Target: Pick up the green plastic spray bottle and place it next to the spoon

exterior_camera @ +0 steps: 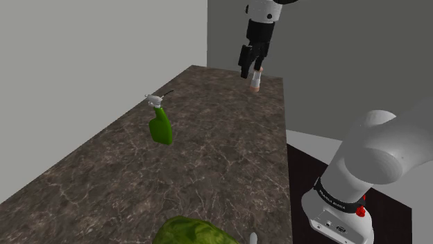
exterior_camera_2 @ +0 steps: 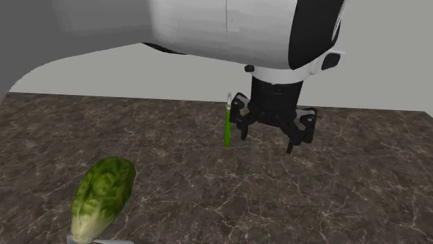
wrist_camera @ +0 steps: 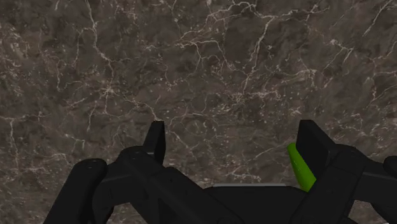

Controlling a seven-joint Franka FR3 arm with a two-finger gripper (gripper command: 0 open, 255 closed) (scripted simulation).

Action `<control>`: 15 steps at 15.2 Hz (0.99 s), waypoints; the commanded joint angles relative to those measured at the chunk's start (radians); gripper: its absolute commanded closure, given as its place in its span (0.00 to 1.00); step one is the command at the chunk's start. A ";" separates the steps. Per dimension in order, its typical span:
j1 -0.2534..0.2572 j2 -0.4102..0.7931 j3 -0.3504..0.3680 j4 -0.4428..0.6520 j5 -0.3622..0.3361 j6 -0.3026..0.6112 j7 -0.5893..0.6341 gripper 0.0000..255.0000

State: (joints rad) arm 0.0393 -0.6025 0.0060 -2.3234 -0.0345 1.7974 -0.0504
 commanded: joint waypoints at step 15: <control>0.083 0.548 0.103 0.357 0.056 0.187 0.076 0.00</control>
State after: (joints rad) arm 0.1173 -0.0924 0.1026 -1.9962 0.0205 1.9753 0.0207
